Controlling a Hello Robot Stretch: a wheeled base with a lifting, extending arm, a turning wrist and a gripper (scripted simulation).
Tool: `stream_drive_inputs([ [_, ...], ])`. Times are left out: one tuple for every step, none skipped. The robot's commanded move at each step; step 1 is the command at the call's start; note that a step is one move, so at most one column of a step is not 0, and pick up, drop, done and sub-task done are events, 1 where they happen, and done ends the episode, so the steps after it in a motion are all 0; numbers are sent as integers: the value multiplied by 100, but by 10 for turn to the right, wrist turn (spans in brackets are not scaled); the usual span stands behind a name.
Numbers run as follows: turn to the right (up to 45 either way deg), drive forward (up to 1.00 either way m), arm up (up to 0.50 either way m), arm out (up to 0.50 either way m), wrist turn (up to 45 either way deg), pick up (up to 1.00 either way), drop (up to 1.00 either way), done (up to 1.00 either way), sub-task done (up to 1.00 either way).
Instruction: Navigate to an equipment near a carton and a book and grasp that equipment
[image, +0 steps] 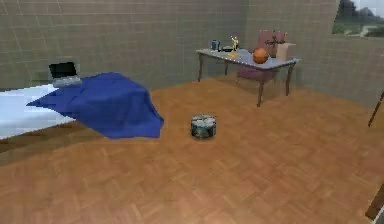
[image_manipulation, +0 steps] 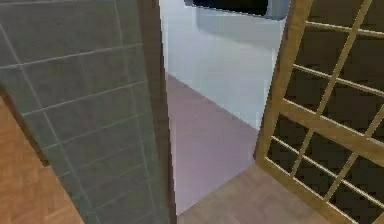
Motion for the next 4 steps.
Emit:
stream_drive_inputs([
  [0, 100, 0, 0, 0, 0, 0, 0, 0],
  [390, 0, 0, 0, 0, 0, 0, 0, 0],
  [0, 100, 0, 0, 0, 0, 0, 0, 0],
  [30, 0, 0, 0, 0, 0, 0, 0, 0],
])
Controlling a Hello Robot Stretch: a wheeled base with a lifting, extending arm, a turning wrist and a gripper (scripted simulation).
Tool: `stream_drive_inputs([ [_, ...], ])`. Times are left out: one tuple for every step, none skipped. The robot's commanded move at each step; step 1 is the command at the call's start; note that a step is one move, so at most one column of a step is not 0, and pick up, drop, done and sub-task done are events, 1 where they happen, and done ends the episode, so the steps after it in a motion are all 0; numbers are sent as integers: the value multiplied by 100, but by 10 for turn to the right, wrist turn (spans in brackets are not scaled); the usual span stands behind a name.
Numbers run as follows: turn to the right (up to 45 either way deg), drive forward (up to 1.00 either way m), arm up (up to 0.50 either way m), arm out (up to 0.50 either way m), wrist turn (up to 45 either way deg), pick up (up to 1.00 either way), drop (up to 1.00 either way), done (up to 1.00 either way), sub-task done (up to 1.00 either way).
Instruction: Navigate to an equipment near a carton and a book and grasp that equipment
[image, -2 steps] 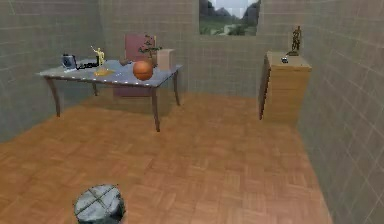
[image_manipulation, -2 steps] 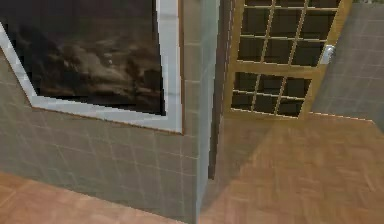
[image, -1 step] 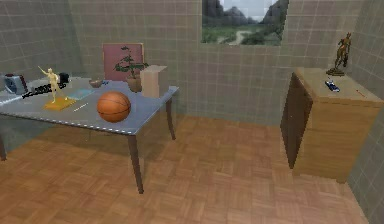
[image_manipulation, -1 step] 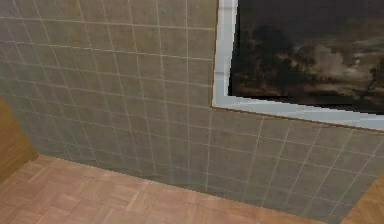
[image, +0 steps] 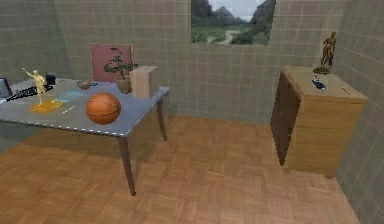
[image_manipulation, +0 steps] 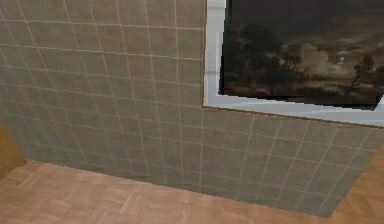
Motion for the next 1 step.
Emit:
stream_drive_inputs([
  [150, 0, 0, 0, 0, 0, 0, 0, 0],
])
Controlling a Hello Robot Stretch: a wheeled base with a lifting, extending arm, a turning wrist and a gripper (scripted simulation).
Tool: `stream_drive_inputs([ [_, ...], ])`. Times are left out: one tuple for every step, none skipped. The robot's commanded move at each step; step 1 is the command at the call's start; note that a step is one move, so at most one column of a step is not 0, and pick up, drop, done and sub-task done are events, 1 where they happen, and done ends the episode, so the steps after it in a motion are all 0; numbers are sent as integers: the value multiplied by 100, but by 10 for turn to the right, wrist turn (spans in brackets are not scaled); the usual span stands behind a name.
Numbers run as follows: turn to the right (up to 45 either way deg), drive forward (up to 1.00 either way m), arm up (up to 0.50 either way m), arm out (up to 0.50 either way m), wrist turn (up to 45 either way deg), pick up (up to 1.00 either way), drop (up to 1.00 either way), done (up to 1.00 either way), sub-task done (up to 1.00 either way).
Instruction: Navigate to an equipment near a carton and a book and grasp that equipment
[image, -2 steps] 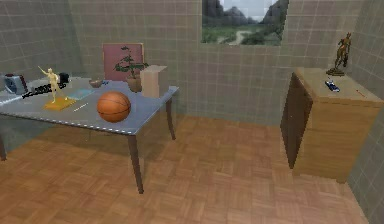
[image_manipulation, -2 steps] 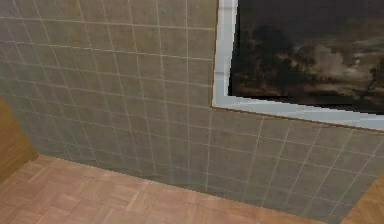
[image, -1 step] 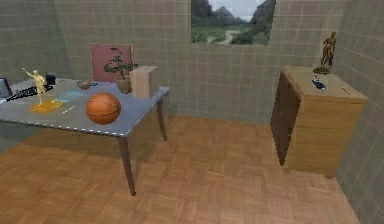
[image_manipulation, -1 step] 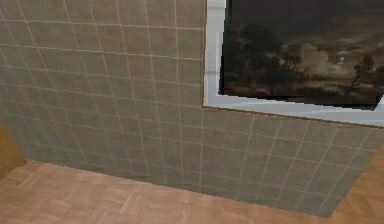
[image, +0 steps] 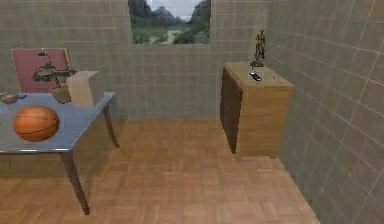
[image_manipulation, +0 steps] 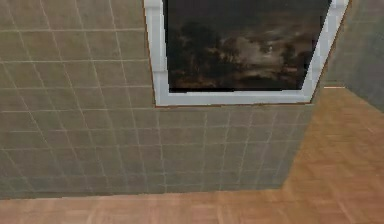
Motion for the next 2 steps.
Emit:
stream_drive_inputs([
  [0, 20, 0, 0, 0, 0, 0, 0, 0],
  [-120, 0, 0, 0, 0, 0, 0, 0, 0],
])
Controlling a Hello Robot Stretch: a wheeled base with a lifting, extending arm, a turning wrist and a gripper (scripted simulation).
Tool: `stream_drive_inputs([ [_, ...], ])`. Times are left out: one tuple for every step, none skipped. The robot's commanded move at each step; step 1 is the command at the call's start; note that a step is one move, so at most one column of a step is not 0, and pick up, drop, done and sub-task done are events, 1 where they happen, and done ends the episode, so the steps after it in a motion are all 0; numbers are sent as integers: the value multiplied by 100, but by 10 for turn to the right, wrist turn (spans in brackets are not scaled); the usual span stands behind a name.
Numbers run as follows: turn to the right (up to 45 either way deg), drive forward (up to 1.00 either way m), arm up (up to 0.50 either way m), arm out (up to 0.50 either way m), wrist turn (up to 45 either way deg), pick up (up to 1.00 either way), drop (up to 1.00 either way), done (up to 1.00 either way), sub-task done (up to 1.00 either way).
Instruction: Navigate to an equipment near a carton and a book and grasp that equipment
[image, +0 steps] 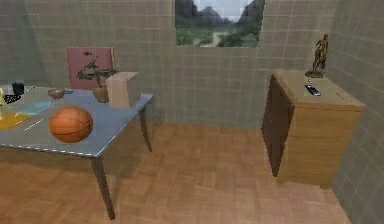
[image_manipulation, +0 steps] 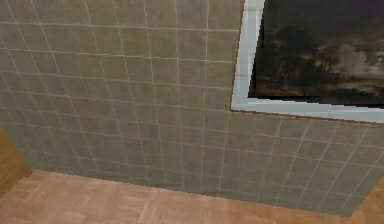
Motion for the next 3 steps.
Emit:
stream_drive_inputs([
  [0, 90, 0, 0, 0, 0, 0, 0, 0],
  [-450, 0, 0, 0, 0, 0, 0, 0, 0],
  [-450, 0, 0, 0, 0, 0, 0, 0, 0],
])
